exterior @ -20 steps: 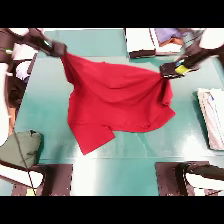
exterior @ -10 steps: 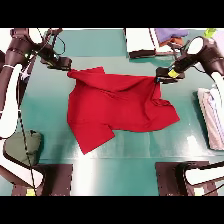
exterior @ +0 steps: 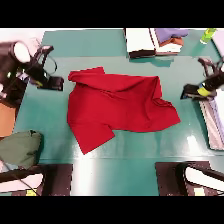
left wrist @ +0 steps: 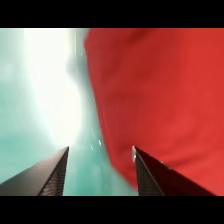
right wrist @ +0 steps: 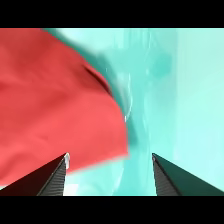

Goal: Fold the shirts.

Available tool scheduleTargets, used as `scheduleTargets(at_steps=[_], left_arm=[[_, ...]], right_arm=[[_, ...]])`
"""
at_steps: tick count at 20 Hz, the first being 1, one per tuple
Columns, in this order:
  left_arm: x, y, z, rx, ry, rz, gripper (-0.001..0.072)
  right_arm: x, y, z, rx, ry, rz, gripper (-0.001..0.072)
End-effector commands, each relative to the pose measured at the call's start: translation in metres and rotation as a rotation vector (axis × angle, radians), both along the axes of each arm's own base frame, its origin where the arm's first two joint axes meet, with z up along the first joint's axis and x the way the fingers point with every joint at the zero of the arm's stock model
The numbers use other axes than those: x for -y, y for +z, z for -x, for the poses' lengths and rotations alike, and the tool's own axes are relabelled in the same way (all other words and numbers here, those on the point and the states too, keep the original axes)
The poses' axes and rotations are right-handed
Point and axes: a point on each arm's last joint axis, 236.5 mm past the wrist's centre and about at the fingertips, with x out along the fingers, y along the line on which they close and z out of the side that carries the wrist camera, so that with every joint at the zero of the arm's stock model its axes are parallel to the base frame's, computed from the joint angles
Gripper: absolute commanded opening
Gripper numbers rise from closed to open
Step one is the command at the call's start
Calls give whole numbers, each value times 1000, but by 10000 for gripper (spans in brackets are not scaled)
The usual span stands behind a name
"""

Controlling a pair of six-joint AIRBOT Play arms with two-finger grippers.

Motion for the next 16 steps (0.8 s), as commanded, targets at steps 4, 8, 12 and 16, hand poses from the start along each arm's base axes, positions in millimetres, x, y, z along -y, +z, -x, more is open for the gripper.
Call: scheduleTargets(at_steps=[4, 8, 12, 16], left_arm=[[-7, -53, 75, -73, 107, 28, 480], [-2, -66, 86, -106, 102, 36, 480], [-1, -65, 84, -99, 104, 44, 480], [0, -66, 85, -103, 103, 46, 481]], right_arm=[[-8, -73, 53, -145, -139, -156, 575], [-29, -98, 52, -181, -176, -250, 508], [-41, -103, 49, -183, -116, -227, 430], [-44, -105, 52, -198, -38, -167, 59]])
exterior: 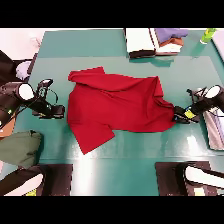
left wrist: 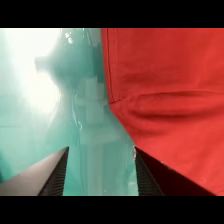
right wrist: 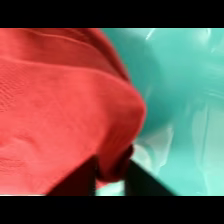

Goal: Fold the shirts.

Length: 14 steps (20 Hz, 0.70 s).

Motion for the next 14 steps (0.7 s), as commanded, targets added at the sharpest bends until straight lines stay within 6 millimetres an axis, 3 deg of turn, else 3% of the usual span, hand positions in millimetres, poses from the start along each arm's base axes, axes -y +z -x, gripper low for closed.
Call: scheduleTargets(at_steps=[1, 5, 7, 11, 14], left_arm=[[4, -3, 3, -9, 0, 19, 481], [30, -30, 12, -15, 15, 138, 520], [30, -46, 13, 2, 40, 144, 520], [29, -51, -8, 88, 86, 153, 519], [33, -64, -5, 39, 100, 164, 519]], right_arm=[[-1, -4, 6, -20, 73, 49, 17], [-5, -4, 5, -18, 89, 51, 17], [-6, -4, 5, -18, 87, 46, 17], [-6, -4, 6, -19, 87, 46, 17], [-6, -4, 6, -20, 88, 45, 17]])
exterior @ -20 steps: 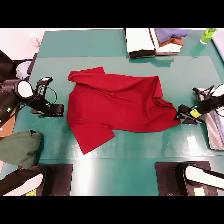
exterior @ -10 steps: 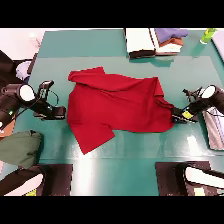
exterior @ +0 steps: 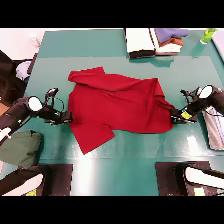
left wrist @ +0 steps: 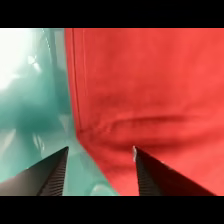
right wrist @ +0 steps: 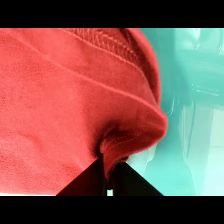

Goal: Fold the shirts.

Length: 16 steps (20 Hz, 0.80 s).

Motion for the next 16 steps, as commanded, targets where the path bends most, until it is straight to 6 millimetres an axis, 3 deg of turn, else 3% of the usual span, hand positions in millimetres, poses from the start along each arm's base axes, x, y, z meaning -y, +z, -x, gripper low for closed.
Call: scheduleTargets(at_steps=[1, 3, 7, 9, 10, 12, 14, 16], left_arm=[[5, -12, -5, -9, 36, 25, 519], [7, -14, -7, -12, 41, 35, 515], [10, -5, -15, 14, 29, 45, 29], [12, 26, -32, 75, -10, 43, 29], [13, 54, -46, 142, -23, 42, 29], [10, 140, -72, 355, -53, 27, 29], [1, 255, -82, 630, -59, 5, 29], [-9, 380, -62, 932, -54, -8, 29]], right_arm=[[0, 0, 0, -2, 2, 1, 17], [0, 0, 0, 0, 2, 1, 17], [0, 3, -3, 21, 1, 6, 16], [2, 21, -14, 91, 2, 18, 16], [4, 40, -24, 151, 15, 27, 16], [7, 97, -48, 308, 39, 51, 16], [10, 174, -70, 510, 52, 87, 16], [12, 265, -78, 746, 55, 137, 16]])
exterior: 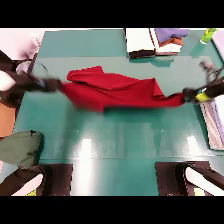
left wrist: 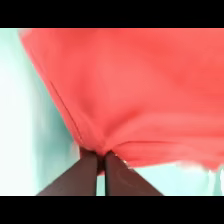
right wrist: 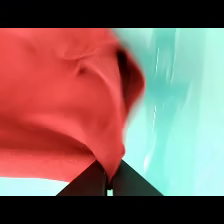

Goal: Fold the shirts.

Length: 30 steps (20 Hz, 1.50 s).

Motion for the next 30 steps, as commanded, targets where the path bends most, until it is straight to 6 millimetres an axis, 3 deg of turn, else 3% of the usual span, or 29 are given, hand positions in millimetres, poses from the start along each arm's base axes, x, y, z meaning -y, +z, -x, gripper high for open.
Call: scheduleTargets(at_steps=[1, 3, 6, 8, 10, 12, 14, 17, 20, 22, 24, 26, 28, 30], left_arm=[[-21, 204, 46, 483, 22, -15, 29], [-32, 297, 99, 719, 40, 9, 29], [-42, 380, 169, 949, 53, 44, 28], [-46, 407, 197, 1030, 57, 59, 28], [-48, 422, 211, 1083, 62, 69, 28], [-49, 428, 209, 1107, 69, 74, 28], [-47, 416, 188, 1052, 67, 59, 28], [-34, 353, 112, 803, 41, 6, 28], [-20, 243, 22, 451, 6, -61, 29], [-13, 157, -28, 222, -11, -97, 29], [-8, 68, -64, 16, -23, -126, 29], [-5, -16, -88, -151, -29, -146, 29], [-8, -79, -107, -252, -24, -172, 29], [-11, -118, -126, -291, -10, -172, 29]], right_arm=[[2, 149, -5, 381, 9, 76, 16], [5, 242, 14, 630, -16, 127, 16], [13, 337, 59, 882, -74, 208, 16], [18, 373, 87, 981, -117, 256, 16], [20, 393, 107, 1018, -144, 292, 15], [21, 400, 114, 1006, -149, 307, 16], [22, 394, 109, 953, -138, 300, 15], [33, 356, 76, 814, -130, 258, 15], [44, 276, 29, 581, -110, 184, 16], [39, 204, -3, 390, -52, 126, 15], [30, 126, -28, 199, 1, 78, 15], [24, 54, -51, 62, 27, 58, 15], [20, -2, -74, -22, 36, 39, 15], [19, -41, -97, -67, 42, 30, 15]])
